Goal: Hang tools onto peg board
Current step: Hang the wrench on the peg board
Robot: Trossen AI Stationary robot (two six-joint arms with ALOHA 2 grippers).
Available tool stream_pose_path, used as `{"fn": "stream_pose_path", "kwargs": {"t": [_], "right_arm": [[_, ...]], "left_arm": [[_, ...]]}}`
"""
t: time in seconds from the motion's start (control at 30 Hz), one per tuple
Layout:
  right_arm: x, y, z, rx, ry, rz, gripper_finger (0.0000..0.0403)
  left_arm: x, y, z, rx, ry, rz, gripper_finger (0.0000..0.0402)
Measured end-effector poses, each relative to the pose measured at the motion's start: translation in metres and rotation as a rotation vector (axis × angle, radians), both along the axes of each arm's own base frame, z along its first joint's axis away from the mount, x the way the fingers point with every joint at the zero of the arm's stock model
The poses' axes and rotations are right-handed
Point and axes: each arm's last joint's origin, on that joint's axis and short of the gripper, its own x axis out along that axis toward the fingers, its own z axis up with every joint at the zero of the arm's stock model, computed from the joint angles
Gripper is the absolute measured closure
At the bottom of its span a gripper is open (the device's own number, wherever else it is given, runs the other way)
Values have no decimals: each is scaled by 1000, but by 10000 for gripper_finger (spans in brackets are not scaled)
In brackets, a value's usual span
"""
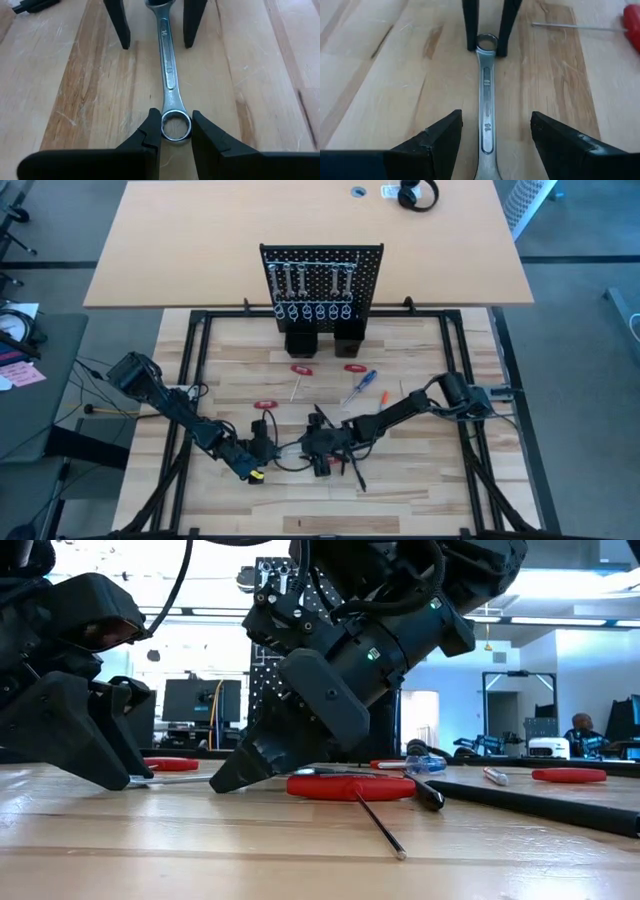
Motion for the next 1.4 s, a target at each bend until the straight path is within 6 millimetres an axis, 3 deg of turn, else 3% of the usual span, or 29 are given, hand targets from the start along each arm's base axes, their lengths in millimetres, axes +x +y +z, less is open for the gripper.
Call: {"fn": "stream_pose_path", "kwargs": {"t": [0.2, 0.43, 0.47, 0.6, 0.73, 0.87, 1.1, 1.23, 1.4], "right_arm": [[-2, -5, -3, 28, 61, -21, 185], [-4, -5, -17, 56, 130, 18, 356], [-4, -6, -20, 62, 140, 19, 363], [-3, -10, -21, 94, 146, -19, 363], [-1, -15, -20, 92, 125, -52, 363], [1, -16, -18, 104, 85, -54, 363], [0, -17, -2, 97, 43, -76, 363], [-19, -31, 15, 116, -73, -110, 390], [-52, -48, 31, 161, -270, -146, 391]], "left_arm": [[0, 0, 0, -1, -1, 0, 346], [0, 0, 0, 3, -7, 6, 346], [0, 0, 0, 6, -10, 9, 346], [0, 1, 3, 41, -39, 40, 346], [-5, 1, 16, 66, -86, 45, 301], [-18, 2, 38, 128, -187, 131, 271], [-52, -6, 69, 177, -370, 212, 272], [-61, -15, 73, 193, -440, 214, 273], [-62, -20, 67, 232, -460, 229, 273]]}}
